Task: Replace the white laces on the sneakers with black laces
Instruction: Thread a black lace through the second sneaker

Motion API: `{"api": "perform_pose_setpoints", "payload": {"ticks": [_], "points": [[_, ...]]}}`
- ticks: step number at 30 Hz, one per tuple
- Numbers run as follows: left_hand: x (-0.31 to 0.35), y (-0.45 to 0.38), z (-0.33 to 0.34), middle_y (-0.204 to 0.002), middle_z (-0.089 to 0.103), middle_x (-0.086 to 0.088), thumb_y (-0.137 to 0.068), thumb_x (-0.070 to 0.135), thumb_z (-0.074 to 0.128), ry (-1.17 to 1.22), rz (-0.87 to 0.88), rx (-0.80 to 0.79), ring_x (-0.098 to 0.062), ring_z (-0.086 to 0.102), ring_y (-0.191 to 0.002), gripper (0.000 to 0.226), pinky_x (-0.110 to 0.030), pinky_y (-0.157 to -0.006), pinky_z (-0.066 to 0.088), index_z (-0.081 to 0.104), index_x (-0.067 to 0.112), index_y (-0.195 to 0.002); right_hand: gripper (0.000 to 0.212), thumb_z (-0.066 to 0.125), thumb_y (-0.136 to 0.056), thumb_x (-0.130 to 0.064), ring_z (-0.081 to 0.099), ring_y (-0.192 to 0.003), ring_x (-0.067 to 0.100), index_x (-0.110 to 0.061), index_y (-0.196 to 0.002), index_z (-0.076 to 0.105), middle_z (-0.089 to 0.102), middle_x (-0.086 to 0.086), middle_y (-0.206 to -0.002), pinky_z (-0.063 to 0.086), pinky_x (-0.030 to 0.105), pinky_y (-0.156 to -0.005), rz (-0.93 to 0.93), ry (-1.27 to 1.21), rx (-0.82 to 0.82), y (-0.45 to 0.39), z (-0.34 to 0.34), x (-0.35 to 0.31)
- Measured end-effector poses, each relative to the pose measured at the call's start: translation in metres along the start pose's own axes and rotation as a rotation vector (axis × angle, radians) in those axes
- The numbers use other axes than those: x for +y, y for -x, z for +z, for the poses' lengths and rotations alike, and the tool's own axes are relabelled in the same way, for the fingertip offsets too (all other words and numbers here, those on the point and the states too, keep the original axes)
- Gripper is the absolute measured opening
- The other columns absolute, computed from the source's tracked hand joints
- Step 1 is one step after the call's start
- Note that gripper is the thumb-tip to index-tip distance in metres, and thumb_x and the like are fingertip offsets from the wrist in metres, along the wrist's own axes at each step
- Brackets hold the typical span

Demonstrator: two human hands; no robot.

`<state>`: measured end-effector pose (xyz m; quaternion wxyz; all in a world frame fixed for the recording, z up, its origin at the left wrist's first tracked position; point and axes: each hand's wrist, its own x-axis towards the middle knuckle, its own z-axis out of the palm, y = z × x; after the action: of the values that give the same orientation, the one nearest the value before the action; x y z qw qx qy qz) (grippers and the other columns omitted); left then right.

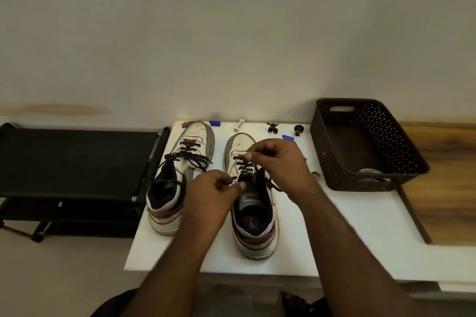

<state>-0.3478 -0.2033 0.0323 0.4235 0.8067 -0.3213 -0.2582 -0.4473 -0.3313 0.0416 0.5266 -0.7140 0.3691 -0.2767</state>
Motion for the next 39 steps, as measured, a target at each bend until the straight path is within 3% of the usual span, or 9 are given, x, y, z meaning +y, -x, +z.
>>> {"api": "perform_pose_setpoints", "payload": {"ticks": [2, 4, 7, 10, 15, 18, 23, 31, 39], "points": [[0.005, -0.010, 0.003, -0.071, 0.070, 0.001, -0.080, 0.023, 0.075, 0.047, 0.022, -0.016, -0.017, 0.068, -0.069, 0.007, -0.044, -0.072, 0.059, 0.075, 0.017, -0.083, 0.004, 0.073, -0.082, -0.012, 0.066, -0.072, 0.001, -0.013, -0.086, 0.073, 0.072, -0.004, -0.079, 0.049, 0.011, -0.064, -0.021, -0.003, -0.002, 0.002, 0.002, -0.001], [0.006, -0.016, 0.002, -0.068, 0.072, -0.005, -0.083, 0.013, 0.070, 0.110, 0.005, -0.008, -0.025, 0.070, -0.068, 0.013, -0.045, -0.071, 0.059, 0.074, 0.019, -0.072, 0.008, 0.071, -0.084, -0.010, 0.065, -0.072, -0.002, -0.017, -0.088, 0.072, 0.071, -0.008, -0.080, 0.047, 0.009, -0.060, -0.036, 0.035, -0.013, 0.002, 0.002, -0.002], [0.005, -0.022, -0.002, -0.072, 0.072, -0.010, -0.087, 0.003, 0.065, 0.280, -0.103, -0.008, -0.027, 0.071, -0.071, 0.014, -0.032, -0.060, 0.059, 0.074, 0.010, -0.079, 0.021, 0.063, -0.090, -0.011, 0.060, -0.082, -0.013, -0.021, -0.106, 0.073, 0.069, -0.014, -0.097, 0.045, 0.003, -0.073, -0.065, 0.177, -0.042, 0.000, -0.001, -0.001], [0.008, -0.030, -0.005, -0.073, 0.071, -0.007, -0.090, 0.001, 0.062, 0.408, -0.198, -0.057, -0.012, 0.068, -0.062, 0.016, -0.016, -0.049, 0.049, 0.071, 0.010, -0.079, 0.019, 0.065, -0.089, -0.015, 0.062, -0.098, 0.001, -0.023, -0.104, 0.075, 0.072, -0.008, -0.105, 0.048, 0.026, -0.096, -0.072, 0.334, -0.074, -0.002, 0.002, -0.001], [0.008, -0.038, -0.005, -0.081, 0.071, -0.012, -0.090, -0.004, 0.059, 0.537, -0.299, -0.135, -0.017, 0.068, -0.065, 0.012, -0.021, -0.049, 0.053, 0.068, -0.001, -0.097, 0.015, 0.067, -0.086, -0.024, 0.061, -0.097, 0.008, -0.030, -0.098, 0.076, 0.073, -0.012, -0.098, 0.042, 0.045, -0.098, -0.084, 0.537, -0.080, -0.004, 0.007, -0.001], [0.007, -0.042, -0.002, -0.086, 0.072, -0.015, -0.089, -0.007, 0.058, 0.597, -0.335, -0.178, -0.024, 0.070, -0.074, 0.014, -0.032, -0.064, 0.061, 0.067, 0.000, -0.098, 0.018, 0.062, -0.090, -0.029, 0.058, -0.104, 0.010, -0.034, -0.103, 0.073, 0.071, -0.013, -0.101, 0.038, 0.040, -0.099, -0.106, 0.685, -0.073, -0.005, 0.010, -0.001], [0.006, -0.045, -0.001, -0.075, 0.073, -0.010, -0.086, -0.005, 0.064, 0.673, -0.355, -0.188, -0.021, 0.071, -0.069, 0.008, -0.032, -0.064, 0.060, 0.068, 0.002, -0.087, 0.021, 0.054, -0.095, -0.032, 0.049, -0.113, 0.012, -0.035, -0.108, 0.070, 0.068, -0.012, -0.108, 0.021, 0.032, -0.086, -0.116, 0.784, -0.005, -0.003, 0.016, 0.000], [0.005, -0.045, -0.001, -0.079, 0.073, -0.012, -0.086, -0.002, 0.065, 0.619, -0.329, -0.173, -0.021, 0.070, -0.066, 0.008, -0.028, -0.063, 0.059, 0.068, 0.001, -0.093, 0.022, 0.045, -0.097, -0.028, 0.050, -0.109, 0.016, -0.026, -0.105, 0.066, 0.066, -0.006, -0.103, 0.025, 0.033, -0.087, -0.052, 0.822, 0.126, 0.005, 0.032, 0.001], [0.004, -0.049, 0.005, -0.073, 0.070, -0.007, -0.097, 0.005, 0.052, 0.613, -0.369, -0.138, -0.021, 0.065, -0.063, 0.015, -0.027, -0.055, 0.056, 0.066, 0.006, -0.094, 0.023, 0.052, -0.097, -0.032, 0.051, -0.115, 0.015, -0.032, -0.114, 0.068, 0.067, -0.007, -0.112, 0.027, 0.035, -0.095, 0.017, 0.792, 0.010, -0.002, 0.028, 0.004]]}}
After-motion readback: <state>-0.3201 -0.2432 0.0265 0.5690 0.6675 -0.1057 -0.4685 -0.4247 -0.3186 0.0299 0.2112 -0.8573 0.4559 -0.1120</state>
